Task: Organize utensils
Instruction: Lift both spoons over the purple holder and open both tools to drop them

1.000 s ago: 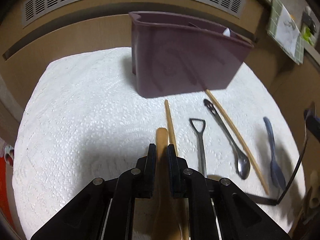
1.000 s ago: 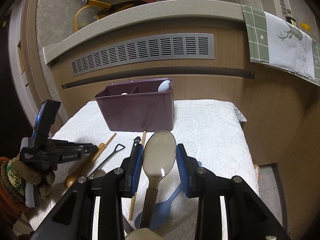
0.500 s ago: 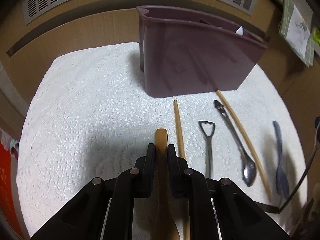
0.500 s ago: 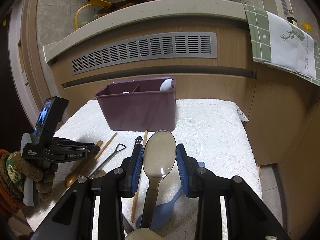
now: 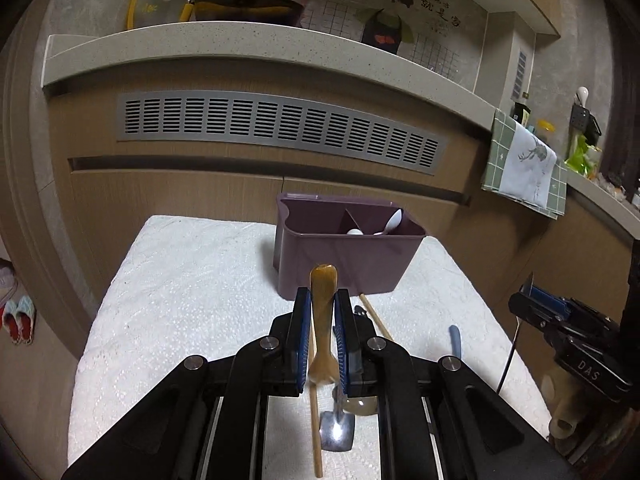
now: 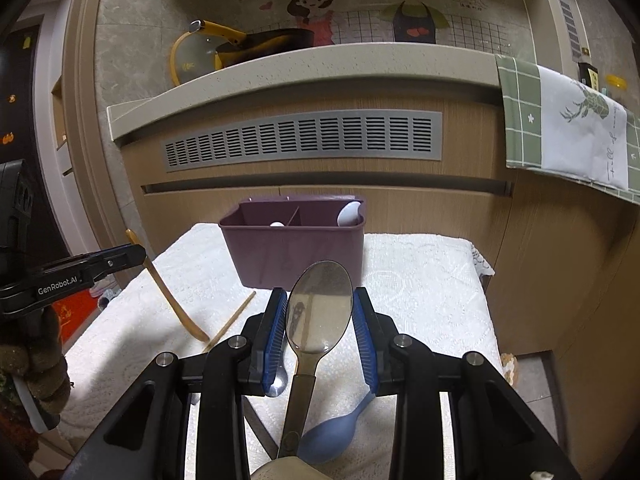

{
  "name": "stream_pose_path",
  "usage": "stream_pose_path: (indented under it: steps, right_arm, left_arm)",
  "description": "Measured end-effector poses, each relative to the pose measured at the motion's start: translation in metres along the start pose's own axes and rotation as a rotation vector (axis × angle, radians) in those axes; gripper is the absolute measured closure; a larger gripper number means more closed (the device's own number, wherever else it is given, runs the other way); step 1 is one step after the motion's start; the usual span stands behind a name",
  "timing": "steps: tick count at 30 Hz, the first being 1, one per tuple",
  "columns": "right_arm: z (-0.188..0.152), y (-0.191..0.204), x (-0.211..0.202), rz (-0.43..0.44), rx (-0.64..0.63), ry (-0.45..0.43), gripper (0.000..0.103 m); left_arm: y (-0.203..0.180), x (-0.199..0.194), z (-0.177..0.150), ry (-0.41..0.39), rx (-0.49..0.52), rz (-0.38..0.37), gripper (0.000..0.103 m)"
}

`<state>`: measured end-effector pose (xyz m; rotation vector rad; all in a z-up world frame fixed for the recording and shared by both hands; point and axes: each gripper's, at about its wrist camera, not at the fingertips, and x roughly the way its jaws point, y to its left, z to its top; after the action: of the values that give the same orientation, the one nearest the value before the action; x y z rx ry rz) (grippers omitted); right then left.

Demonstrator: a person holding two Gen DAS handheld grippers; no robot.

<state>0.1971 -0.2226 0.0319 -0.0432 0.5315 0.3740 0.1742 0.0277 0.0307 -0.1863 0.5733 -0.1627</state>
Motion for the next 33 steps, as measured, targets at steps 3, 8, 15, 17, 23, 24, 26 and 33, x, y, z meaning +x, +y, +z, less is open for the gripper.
stream_pose_path:
  steps: [3,8,15,17,23,24,26,33]
  right_arm:
    - [0.002,0.002,-0.001,-0.007,-0.012,-0.004,0.073]
    - [0.010,-0.003,0.004,-0.009,-0.005,0.002,0.073]
    - [0.102,-0.005,-0.023,-0.039,-0.033,-0.209,0.073]
    - [0.131,-0.004,-0.033,-0.051,-0.053,-0.292,0.073]
    - [0.187,-0.002,-0.004,-0.075,-0.085,-0.375,0.073]
    - [0.189,-0.003,0.007,-0.078,-0.082,-0.370,0.073]
    - [0.187,-0.005,0.037,-0.080,-0.070,-0.354,0.073]
    - [0.167,-0.010,0.122,-0.089,-0.018,-0.249,0.073]
  left_arm:
    - [0.001,0.003,0.001,0.000,-0.003,0.004,0.091]
    - [-0.008,-0.006,0.017,-0.044,0.031,0.003,0.091]
    - [-0.023,-0.042,0.112,-0.233,0.070,-0.074,0.091]
    - [-0.024,-0.044,0.138,-0.275,0.073,-0.089,0.091]
    - [-0.015,-0.006,0.169,-0.278,0.075,-0.072,0.091]
    - [-0.011,0.004,0.169,-0.264,0.067,-0.075,0.091]
    - [-0.005,0.023,0.167,-0.233,0.050,-0.085,0.091]
    - [0.011,0.086,0.152,-0.136,0.023,-0.102,0.091]
